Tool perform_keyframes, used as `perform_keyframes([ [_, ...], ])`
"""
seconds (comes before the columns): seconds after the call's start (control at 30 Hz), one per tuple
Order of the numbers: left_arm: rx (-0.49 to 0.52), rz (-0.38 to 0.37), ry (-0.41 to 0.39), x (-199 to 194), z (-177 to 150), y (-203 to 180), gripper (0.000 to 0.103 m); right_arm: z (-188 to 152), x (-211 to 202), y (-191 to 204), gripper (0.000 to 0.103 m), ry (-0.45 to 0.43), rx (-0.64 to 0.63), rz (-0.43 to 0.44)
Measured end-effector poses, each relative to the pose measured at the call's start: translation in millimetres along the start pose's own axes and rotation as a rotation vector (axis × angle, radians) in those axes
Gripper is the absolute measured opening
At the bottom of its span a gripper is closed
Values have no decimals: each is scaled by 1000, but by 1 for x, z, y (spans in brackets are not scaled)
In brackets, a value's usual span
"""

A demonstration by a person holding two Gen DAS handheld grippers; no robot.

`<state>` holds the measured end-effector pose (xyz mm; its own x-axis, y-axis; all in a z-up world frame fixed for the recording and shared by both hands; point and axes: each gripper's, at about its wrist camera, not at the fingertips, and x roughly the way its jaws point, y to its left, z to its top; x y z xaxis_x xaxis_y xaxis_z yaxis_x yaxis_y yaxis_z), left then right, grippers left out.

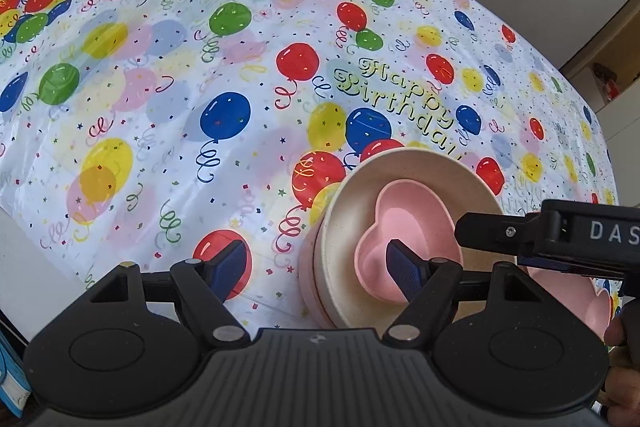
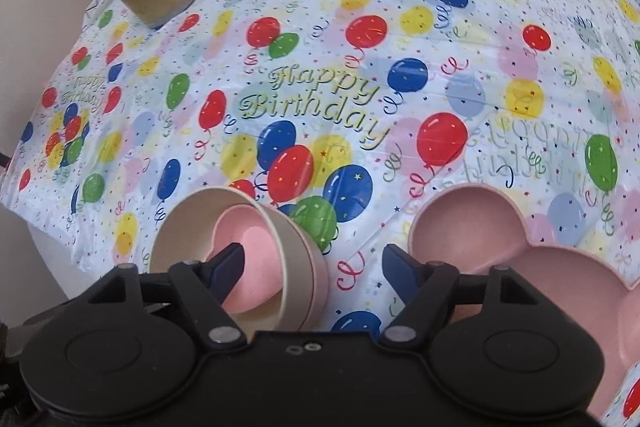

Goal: Organize plates and bowls
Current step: 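Close both grippers on the cream bowl rim holding the nested bowls, then lift and carry the nested bowls over the bear-shaped plate with both grippers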

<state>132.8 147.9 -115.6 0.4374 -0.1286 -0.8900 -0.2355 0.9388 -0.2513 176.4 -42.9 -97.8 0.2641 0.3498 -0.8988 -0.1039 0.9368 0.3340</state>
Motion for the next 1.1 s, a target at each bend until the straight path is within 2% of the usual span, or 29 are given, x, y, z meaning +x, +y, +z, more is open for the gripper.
perform_keyframes([
  [0.2, -36, -12, 1, 4, 0, 3, 75, 1, 10, 1, 60, 12, 17, 1],
  [0.33, -38, -35, 17, 7, -1, 0, 61, -1, 13, 4, 52, 21, 12, 7],
  [0.5, -47, -61, 34, 10, -2, -2, 47, -3, 16, 7, 43, 35, 14, 14],
  [0.77, -51, -47, 30, 7, -2, -3, 42, -5, 17, 10, 30, 33, 17, 17],
  [0.87, -60, -42, 32, 6, -2, -2, 41, -6, 17, 13, 25, 32, -8, -13],
  [1.1, -45, -20, 30, -1, -4, -12, 41, -10, 10, 18, 22, 20, -49, -36],
])
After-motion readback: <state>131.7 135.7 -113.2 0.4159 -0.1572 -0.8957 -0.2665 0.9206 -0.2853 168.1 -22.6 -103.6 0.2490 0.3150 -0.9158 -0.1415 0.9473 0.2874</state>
